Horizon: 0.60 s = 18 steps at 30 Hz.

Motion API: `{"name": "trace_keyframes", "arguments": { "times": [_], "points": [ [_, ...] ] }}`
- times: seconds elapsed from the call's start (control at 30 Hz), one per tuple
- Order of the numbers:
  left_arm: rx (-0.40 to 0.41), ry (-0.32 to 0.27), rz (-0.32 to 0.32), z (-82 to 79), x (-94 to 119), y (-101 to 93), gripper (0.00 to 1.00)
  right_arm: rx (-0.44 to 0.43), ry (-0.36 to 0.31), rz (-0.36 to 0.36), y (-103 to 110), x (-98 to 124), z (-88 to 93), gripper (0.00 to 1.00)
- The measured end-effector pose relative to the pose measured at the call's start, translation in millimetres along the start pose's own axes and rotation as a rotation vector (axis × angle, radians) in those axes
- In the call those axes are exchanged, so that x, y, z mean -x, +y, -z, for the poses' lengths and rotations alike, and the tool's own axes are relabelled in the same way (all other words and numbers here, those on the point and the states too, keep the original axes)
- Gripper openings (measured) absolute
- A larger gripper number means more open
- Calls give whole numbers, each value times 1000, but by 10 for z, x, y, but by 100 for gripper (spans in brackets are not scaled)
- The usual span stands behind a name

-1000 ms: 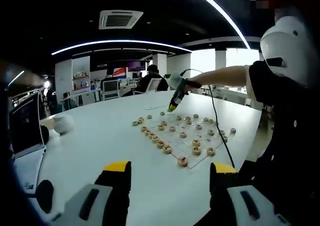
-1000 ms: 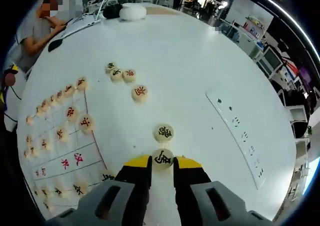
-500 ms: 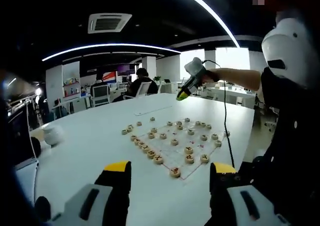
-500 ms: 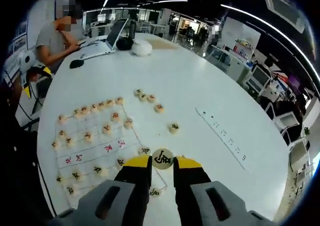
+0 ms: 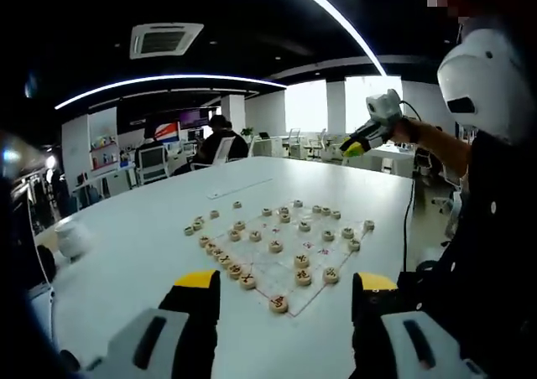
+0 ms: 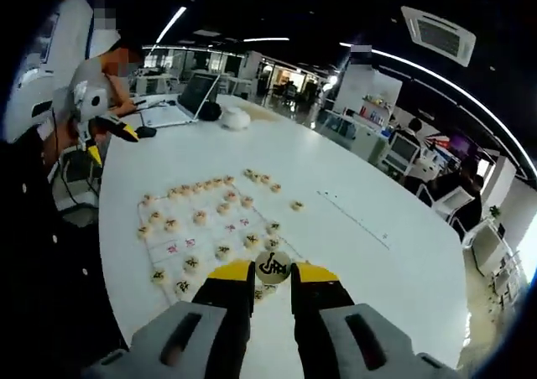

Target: Pick up the chess pieces one by one and place each piece onto its starting position on the chessboard, setting the pieces on their correct points until all the chess pieces are arranged in the starting layout

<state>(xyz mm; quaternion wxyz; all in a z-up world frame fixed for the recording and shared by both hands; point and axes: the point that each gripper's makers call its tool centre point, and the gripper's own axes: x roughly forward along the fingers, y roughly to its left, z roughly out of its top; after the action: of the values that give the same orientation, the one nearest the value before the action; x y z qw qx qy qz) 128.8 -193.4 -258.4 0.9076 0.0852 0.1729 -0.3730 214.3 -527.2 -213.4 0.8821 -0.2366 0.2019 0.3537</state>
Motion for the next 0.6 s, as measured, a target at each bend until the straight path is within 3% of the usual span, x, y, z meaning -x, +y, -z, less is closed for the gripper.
{"name": "trace_keyframes", "arguments": {
  "times": [0.13, 0.23, 0.37, 0.6],
  "points": [
    [-2, 13, 10, 9, -34, -25, 64, -27, -5, 36, 89, 254, 86, 19],
    [-7, 18, 19, 3, -64, -56, 64, -40, 13, 41, 175, 289, 169, 19],
    [-12, 18, 27, -9, -85, -81, 64, -62, 49, 15, 273, 208, 259, 19],
    [-2, 19, 20, 35, -49, -93, 64, -106, 160, -91, 534, -142, 509, 19]
  ]
}}
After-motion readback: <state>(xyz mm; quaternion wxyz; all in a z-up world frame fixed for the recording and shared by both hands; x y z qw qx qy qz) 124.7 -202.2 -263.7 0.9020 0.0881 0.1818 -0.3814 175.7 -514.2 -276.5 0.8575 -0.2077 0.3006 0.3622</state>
